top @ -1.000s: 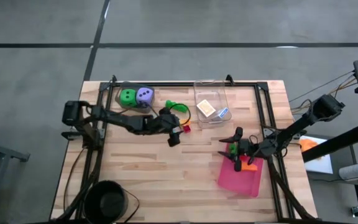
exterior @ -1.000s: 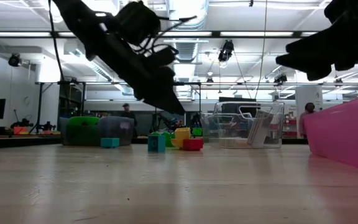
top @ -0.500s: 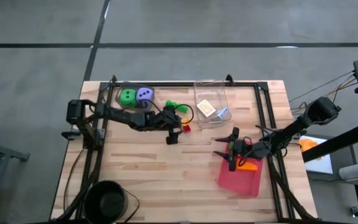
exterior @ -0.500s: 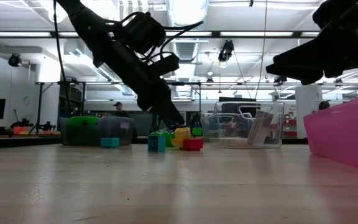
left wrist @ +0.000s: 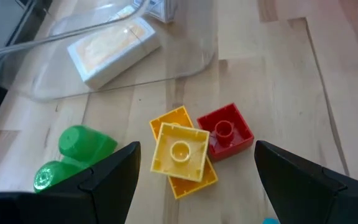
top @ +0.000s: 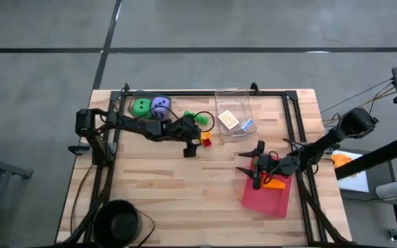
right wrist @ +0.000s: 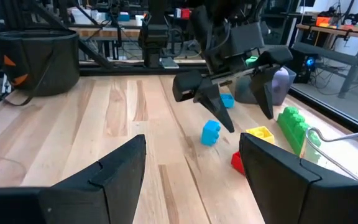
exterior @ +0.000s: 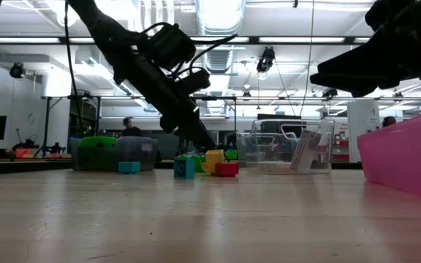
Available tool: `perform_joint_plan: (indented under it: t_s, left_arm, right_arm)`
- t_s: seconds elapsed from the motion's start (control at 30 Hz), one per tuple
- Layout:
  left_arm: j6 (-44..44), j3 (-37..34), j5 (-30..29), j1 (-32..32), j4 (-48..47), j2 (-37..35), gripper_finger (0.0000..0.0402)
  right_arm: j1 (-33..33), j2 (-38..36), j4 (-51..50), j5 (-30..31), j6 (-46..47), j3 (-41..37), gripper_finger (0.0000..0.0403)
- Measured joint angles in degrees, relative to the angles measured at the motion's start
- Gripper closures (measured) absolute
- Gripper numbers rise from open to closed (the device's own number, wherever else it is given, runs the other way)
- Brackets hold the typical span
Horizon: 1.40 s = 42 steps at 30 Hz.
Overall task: Pick & Place Toys
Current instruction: Put the light yellow game piece into the pink bin, then put the yellow game piece into the pink bin
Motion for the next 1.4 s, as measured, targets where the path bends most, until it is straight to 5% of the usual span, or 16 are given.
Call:
perform_joint_plan:
  t_s: [0.8,1.4]
  left_arm:
    - [-0.1,7.9,-2.1,0.8,-8.8,7.0,0.0096]
    - [-0.2,7.8,-3.5,0.8,-11.3,7.0,0.0333]
  right_arm:
    - [0.0,0.0,-0.1,0.0,0.0,0.0,0.0145]
    - [0.0,0.0,-0.1,0.0,0.0,-0.1,0.0145]
